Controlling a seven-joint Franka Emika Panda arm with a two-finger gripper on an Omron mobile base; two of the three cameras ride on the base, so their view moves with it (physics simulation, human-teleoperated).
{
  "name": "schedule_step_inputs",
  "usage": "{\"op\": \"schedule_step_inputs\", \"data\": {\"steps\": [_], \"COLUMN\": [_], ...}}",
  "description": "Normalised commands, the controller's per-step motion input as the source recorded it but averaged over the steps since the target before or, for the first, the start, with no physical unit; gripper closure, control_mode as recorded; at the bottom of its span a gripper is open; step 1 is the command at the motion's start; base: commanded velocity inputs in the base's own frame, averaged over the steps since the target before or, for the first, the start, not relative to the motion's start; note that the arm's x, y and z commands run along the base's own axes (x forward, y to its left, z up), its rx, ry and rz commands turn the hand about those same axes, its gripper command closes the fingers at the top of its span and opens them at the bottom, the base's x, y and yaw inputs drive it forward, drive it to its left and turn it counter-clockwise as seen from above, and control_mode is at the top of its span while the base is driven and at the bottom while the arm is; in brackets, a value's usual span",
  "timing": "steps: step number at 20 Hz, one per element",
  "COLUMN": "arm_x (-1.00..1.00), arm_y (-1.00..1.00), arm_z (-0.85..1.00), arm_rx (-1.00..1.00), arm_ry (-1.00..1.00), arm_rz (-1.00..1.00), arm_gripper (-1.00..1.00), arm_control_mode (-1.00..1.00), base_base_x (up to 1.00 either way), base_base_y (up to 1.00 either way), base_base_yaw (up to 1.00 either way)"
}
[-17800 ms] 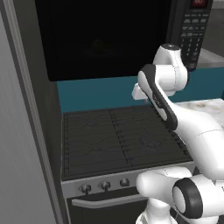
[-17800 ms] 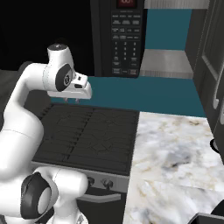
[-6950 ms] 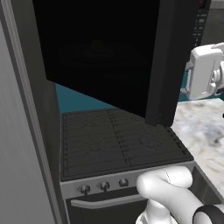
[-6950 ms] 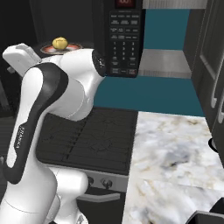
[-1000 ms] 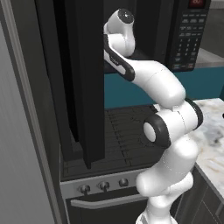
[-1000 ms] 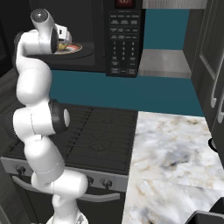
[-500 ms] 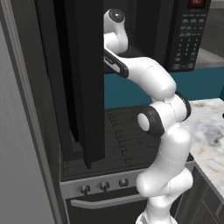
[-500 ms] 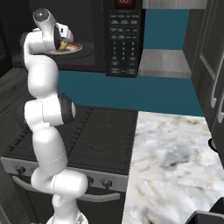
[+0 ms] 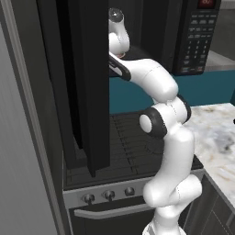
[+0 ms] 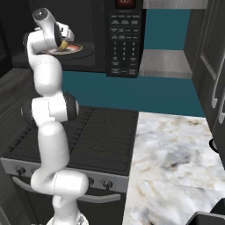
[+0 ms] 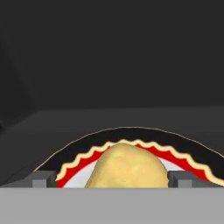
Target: Retrieve the reheated potato from the microwave, then place the potato, cheese, and condiment on the cutting board.
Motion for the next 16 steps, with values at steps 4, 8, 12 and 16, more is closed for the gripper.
{"op": "schedule_step_inputs", "data": {"steps": [4,8,12,16], "arm_x": [0.06,0.0,0.0,-0.06], "arm_y": [0.04,0.02,0.0,0.0], "arm_z": [-0.04,-0.01,-0.04,-0.09], "arm_rx": [0.0,0.0,0.0,0.0], "arm_ry": [0.07,0.1,0.12,0.11], "arm_rz": [-0.02,-0.02,-0.02,-0.02], "arm_gripper": [-1.0,-1.0,-1.0,-1.0], "arm_control_mode": [-1.0,-1.0,-1.0,-1.0], "base_base_x": [0.0,0.0,0.0,0.0], "base_base_y": [0.0,0.0,0.0,0.0], "base_base_yaw": [0.0,0.0,0.0,0.0]}}
